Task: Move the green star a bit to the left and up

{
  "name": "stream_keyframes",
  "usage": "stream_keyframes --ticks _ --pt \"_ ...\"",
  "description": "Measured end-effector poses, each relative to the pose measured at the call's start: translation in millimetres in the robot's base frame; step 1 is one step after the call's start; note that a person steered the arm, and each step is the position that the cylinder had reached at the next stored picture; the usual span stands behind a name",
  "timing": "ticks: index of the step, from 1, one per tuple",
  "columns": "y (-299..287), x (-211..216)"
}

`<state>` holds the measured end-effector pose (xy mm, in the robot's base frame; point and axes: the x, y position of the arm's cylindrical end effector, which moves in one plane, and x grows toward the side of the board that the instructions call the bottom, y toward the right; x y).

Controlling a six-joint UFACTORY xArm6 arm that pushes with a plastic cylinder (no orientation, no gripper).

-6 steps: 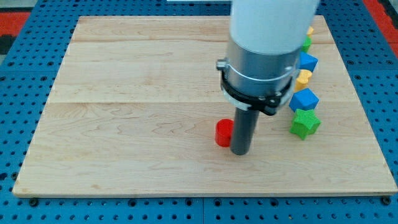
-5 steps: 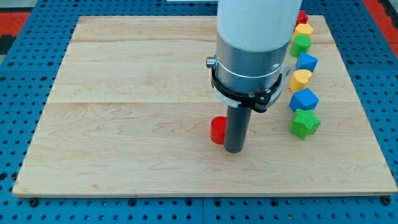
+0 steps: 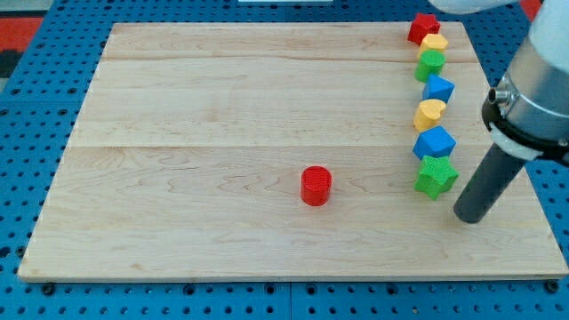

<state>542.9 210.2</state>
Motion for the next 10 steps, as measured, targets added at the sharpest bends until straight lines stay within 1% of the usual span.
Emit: stream_keyframes --ticks 2,3,4,5,7,9,10 --pt "25 -34" --pt "24 -37" --pt "10 -32" --pt "-19 -24" --pt "-56 -25" --pt "-55 -32" --pt "-45 -35"
